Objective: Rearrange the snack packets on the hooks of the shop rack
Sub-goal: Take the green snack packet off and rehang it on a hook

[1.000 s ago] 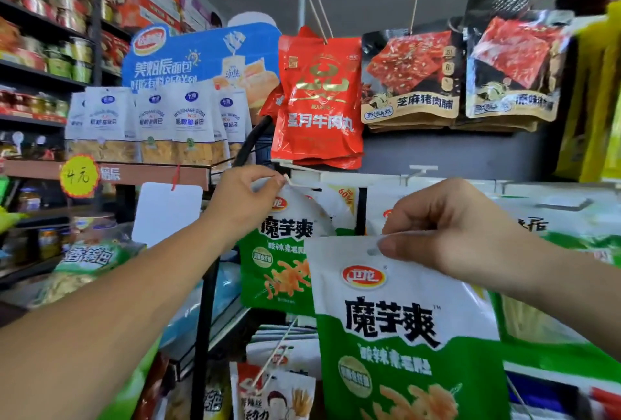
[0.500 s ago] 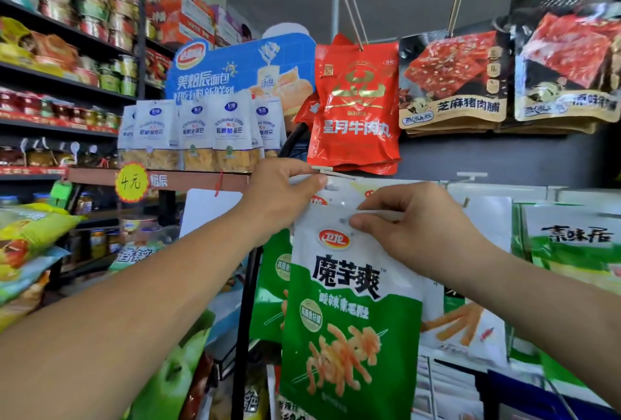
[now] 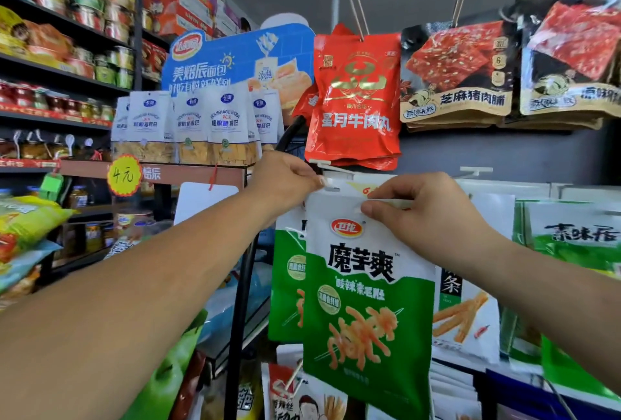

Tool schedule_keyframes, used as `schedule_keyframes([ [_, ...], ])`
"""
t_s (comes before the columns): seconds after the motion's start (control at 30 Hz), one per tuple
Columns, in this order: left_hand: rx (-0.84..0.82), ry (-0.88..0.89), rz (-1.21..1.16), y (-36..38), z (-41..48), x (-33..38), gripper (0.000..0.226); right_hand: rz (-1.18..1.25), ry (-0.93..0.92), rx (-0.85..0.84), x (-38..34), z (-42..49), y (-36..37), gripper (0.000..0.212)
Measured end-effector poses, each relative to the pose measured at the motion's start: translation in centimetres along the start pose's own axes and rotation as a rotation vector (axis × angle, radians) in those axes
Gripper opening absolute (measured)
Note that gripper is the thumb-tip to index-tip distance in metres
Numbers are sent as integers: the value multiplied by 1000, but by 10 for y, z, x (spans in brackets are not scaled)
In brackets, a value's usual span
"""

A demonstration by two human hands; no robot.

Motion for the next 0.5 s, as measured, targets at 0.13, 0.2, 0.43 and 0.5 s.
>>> schedule_keyframes([
  [0.13, 205, 216, 84, -12, -13, 5, 8, 125, -4, -2, -2, 10, 5, 12],
  [0.2, 210, 299, 56, -20, -32, 11, 15, 177, -9, 15, -9, 19, 11, 12],
  [0.43, 120, 246, 135, -34, -46, 6, 7, 346, 49, 29, -27, 45, 34, 11],
  [0.5, 146, 229, 137, -36, -40, 4, 6, 391, 75, 33, -24, 47, 34, 12],
])
Point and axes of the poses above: each hand's wrist, its own z-axis towards the middle knuckle, its own y-axis out of the palm, x = y × z, the point moved 1 cm from there along z, towards the middle knuckle, and after that the axes turned 5 degrees about -x, right-handed, at the moved point
